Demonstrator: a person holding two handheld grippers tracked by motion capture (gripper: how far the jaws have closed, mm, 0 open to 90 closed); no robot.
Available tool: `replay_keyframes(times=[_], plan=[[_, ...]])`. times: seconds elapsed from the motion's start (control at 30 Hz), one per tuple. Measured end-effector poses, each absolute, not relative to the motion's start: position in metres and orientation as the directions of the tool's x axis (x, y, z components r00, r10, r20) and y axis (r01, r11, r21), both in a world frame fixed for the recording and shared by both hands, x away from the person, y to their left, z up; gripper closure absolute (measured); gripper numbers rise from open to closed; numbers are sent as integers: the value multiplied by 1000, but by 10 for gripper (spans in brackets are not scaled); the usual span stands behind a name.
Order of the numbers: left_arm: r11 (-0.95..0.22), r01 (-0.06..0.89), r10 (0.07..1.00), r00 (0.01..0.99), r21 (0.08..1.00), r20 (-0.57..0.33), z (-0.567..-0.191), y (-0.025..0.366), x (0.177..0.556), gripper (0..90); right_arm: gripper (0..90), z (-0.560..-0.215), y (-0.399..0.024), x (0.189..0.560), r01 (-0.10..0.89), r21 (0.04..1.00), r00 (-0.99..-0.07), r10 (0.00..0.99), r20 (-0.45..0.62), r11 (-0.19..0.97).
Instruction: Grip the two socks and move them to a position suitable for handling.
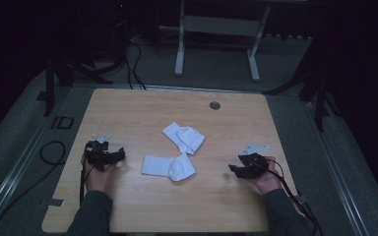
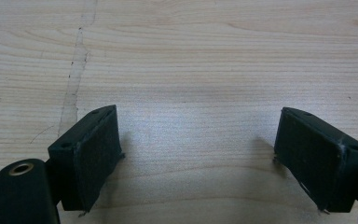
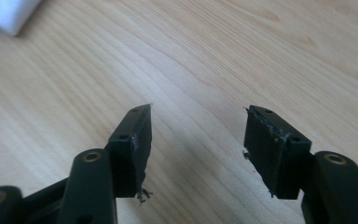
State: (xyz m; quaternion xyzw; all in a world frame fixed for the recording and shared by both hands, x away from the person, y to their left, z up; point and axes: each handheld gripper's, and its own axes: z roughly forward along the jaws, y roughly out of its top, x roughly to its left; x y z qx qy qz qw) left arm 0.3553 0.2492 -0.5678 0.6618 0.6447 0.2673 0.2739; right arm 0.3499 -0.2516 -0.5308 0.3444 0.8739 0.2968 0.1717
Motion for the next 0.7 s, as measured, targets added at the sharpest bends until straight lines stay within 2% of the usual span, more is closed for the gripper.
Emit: replay_keyframes(times=[0.03,0.07,0.3,0.47,0.5,0.53,0.6,0.7], plan=[[-18,707,1000,25,707,0,-568,249,355,144,425,-529,-250,349,495,631,-710,697,-102,597],[-19,706,1000,26,708,0,-568,249,355,144,477,-522,-243,346,479,607,-734,669,-119,633],[-19,706,1000,26,708,0,-568,249,355,145,583,-507,-226,340,423,597,-785,605,-135,682],[-19,707,1000,26,707,0,-568,249,355,145,702,-503,-211,340,402,580,-803,577,-148,708],[-19,707,1000,26,707,0,-568,249,355,145,702,-503,-211,340,402,580,-803,577,-148,708],[-19,707,1000,26,707,0,-568,249,355,145,755,-503,-205,340,390,577,-810,565,-155,718],[-19,707,1000,26,707,0,-568,249,355,145,799,-502,-199,340,383,575,-815,557,-157,723],[-20,706,1000,27,707,1,-568,249,355,147,841,-500,-188,340,364,576,-824,541,-168,732]])
